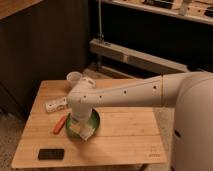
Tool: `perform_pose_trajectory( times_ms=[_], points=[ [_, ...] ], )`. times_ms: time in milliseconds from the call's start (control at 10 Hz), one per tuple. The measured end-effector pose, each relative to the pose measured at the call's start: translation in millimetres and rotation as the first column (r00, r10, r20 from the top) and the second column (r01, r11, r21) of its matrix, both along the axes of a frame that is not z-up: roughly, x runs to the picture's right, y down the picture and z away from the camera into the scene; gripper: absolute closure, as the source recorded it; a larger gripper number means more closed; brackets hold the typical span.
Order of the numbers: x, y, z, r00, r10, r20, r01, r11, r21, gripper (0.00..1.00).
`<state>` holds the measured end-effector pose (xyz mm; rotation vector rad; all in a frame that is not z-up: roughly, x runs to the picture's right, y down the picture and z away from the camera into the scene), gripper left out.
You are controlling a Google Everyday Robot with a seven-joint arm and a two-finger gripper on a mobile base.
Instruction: Place the white sponge in the ceramic bowl
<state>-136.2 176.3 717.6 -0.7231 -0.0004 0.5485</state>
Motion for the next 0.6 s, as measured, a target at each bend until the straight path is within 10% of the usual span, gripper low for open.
perform_pose_trajectory(
  times_ms=[600],
  points=[
    [-15, -1, 8.5, 1.0, -0.006, -0.004, 0.006, 1.0, 0.004, 0.37]
  ],
)
